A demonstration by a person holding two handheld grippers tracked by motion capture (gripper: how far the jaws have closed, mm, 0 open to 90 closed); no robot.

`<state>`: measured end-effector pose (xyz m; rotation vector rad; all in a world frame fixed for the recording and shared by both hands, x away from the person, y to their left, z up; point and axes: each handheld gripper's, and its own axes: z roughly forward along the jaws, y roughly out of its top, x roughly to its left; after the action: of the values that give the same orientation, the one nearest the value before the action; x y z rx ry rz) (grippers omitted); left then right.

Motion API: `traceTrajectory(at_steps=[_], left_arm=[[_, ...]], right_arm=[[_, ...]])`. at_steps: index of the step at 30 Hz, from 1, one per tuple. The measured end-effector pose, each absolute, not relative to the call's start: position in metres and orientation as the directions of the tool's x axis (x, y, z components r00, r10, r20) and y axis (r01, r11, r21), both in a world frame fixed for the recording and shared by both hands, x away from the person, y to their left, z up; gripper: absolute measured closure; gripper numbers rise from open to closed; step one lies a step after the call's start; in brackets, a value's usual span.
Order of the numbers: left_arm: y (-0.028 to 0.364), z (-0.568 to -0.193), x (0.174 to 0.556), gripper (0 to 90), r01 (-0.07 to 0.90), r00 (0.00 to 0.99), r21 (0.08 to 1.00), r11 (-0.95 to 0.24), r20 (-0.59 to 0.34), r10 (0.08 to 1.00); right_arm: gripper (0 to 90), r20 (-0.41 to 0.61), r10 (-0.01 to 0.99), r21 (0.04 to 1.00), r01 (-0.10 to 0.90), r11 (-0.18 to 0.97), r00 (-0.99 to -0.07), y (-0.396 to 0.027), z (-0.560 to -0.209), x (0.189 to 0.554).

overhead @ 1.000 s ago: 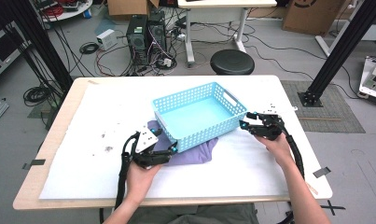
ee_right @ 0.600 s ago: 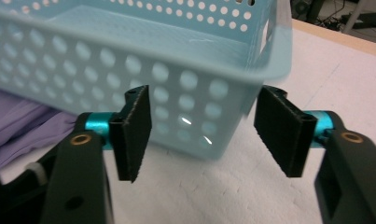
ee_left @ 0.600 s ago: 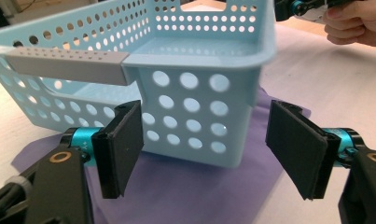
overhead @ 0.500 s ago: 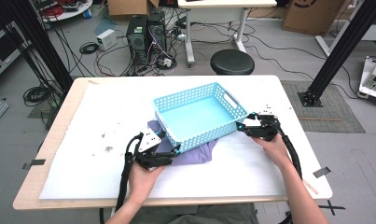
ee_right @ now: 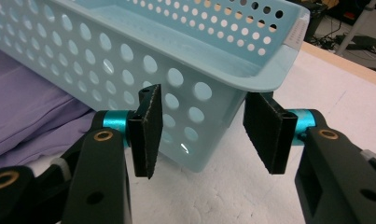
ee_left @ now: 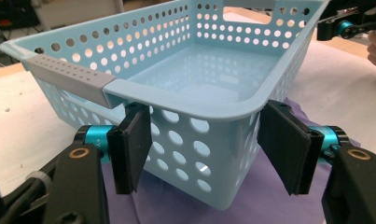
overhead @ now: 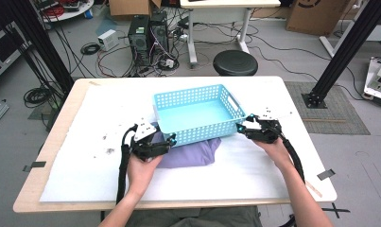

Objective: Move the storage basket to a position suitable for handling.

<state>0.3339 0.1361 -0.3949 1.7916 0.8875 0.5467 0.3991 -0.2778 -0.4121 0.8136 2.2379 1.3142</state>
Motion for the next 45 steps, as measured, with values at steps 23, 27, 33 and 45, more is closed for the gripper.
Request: traceTrajectory(at_steps=[23, 27, 33, 45], left_arm=[[0.149, -0.397, 0.377, 34.4, 0.351, 0.658, 0.913, -0.210, -0.081, 0.749], [0.149, -0.395, 0.382, 34.5, 0.347, 0.668, 0.909, -0.230, -0.068, 0.741], [0.144, -0.387, 0.399, 34.2, 0.348, 0.682, 0.899, -0.267, -0.047, 0.730], [0.148, -0.395, 0.435, 42.1, 0.345, 0.660, 0.890, -0.300, -0.003, 0.751]], right_arm=[[40.7, 0.058, 0.814, 0.859, 0.445, 0.254, -0.578, -0.252, -0.404, 0.401], [42.1, 0.055, 0.820, 0.852, 0.455, 0.259, -0.569, -0.251, -0.403, 0.402], [45.5, 0.038, 0.841, 0.847, 0.463, 0.260, -0.540, -0.251, -0.401, 0.404], [49.8, 0.016, 0.864, 0.847, 0.466, 0.256, -0.503, -0.245, -0.402, 0.406]])
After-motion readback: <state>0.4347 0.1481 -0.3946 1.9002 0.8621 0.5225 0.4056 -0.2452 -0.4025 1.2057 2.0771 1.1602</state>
